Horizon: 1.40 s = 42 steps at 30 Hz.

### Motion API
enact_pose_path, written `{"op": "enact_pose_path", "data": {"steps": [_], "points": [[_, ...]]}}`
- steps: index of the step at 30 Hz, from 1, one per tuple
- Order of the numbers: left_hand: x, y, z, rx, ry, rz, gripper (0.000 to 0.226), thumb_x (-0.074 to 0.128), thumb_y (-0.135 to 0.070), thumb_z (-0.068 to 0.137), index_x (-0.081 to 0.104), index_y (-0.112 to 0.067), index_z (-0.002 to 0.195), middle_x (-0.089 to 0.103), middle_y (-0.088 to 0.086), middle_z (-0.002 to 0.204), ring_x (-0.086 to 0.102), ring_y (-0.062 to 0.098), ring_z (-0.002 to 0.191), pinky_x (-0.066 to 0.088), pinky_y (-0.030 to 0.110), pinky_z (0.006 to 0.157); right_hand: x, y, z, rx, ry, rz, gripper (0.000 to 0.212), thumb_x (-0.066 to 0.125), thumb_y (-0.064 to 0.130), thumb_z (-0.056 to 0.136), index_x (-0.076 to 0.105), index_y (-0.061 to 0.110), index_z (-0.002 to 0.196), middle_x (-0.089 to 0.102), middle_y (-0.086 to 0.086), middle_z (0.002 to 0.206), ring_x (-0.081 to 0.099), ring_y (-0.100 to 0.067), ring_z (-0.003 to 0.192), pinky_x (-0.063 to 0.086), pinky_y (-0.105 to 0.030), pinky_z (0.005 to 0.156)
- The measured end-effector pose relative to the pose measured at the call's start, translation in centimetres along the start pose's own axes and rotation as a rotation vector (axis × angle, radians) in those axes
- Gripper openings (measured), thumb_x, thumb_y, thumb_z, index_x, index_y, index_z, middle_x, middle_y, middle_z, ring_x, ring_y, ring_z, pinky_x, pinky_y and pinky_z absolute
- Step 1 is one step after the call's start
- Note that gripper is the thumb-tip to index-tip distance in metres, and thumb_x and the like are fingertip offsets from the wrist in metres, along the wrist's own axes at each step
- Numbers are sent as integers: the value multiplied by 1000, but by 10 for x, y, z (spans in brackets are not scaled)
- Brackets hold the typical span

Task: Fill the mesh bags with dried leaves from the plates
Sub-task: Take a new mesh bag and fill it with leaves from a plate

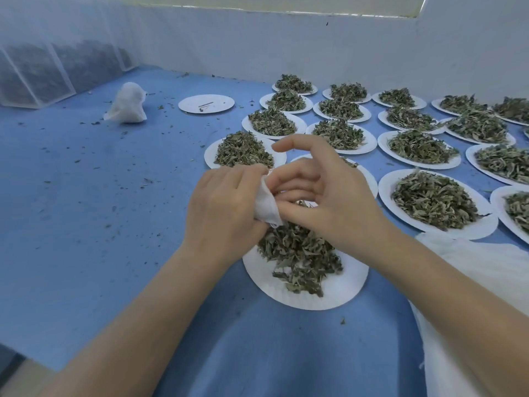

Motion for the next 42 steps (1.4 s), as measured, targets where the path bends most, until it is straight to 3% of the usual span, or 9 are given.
{"op": "enact_pose_path", "data": {"steps": [4, 8, 16, 22, 28, 33, 36, 39, 42], "points": [[-3, 12, -2, -122, -16, -59, 36, 72, -4, 60, 67, -2, 95, 68, 11, 84, 65, 32, 74, 46, 33, 68, -11, 7, 0, -47, -85, -299, 50, 76, 24, 73, 42, 36, 108, 64, 16, 94, 53, 3, 89, 41, -10, 79], [-8, 16, -2, -157, -43, -77, 35, 62, -23, 72, 66, -2, 100, 68, 9, 87, 64, 30, 75, 41, 28, 71, -12, -6, 1, 81, -68, -377, 35, 65, 49, 71, 58, 34, 102, 61, 16, 89, 54, 4, 82, 41, -9, 75], [-7, 6, 1, -41, -63, 16, 34, 67, -12, 70, 64, 3, 99, 65, 14, 84, 61, 32, 71, 40, 35, 67, -7, 9, 0, -92, -85, -468, 17, 77, 14, 75, 75, 16, 92, 68, 4, 76, 58, -5, 69, 48, -14, 70], [-8, -15, 0, 127, -103, -26, 33, 67, -3, 67, 66, 3, 100, 67, 12, 88, 60, 27, 85, 41, 32, 79, -5, 5, 1, -22, -94, -335, 17, 72, 7, 76, 75, 14, 92, 69, 5, 78, 61, -9, 72, 51, -29, 72], [-1, 2, 0, -63, 7, -221, 43, 52, -24, 76, 61, 0, 110, 65, 11, 103, 51, 16, 97, 33, 19, 87, 18, 9, 1, -101, 179, -388, 18, 51, -1, 87, 66, 2, 96, 65, -4, 82, 55, -16, 76, 45, -29, 70], [4, 0, 0, -56, 44, -275, 45, 54, -22, 73, 59, 0, 113, 63, 11, 102, 49, 16, 93, 35, 21, 80, -1, 8, 0, -45, -66, -183, 25, 64, -3, 76, 68, 16, 92, 65, 9, 85, 64, -6, 83, 52, -16, 78], [2, -9, -2, 62, 4, -191, 40, 62, -16, 74, 61, 5, 108, 64, 16, 97, 49, 21, 90, 38, 29, 79, -6, -1, -3, 24, -161, -136, 40, 68, -4, 71, 48, 30, 80, 63, 12, 77, 65, -6, 73, 54, -16, 69], [1, -10, -2, 63, -21, -166, 39, 64, -11, 71, 62, 5, 107, 64, 17, 97, 54, 24, 88, 39, 29, 78, -4, 2, -2, 9, -106, -178, 39, 67, 6, 77, 48, 33, 96, 70, 9, 75, 65, -1, 71, 49, -9, 66], [3, -5, -1, 13, 26, -227, 43, 59, -19, 73, 60, 5, 108, 64, 17, 101, 51, 20, 91, 37, 25, 78, 11, 4, 0, -7, 88, -334, 48, 57, 7, 86, 44, 26, 129, 73, 5, 81, 66, -17, 80, 47, -23, 72]]}}
Point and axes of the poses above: each hand's wrist, its own z-axis towards the middle knuckle, its own x-axis out of the palm, y = z × x, the point moved 9 cm from there along z, towards the middle knuckle
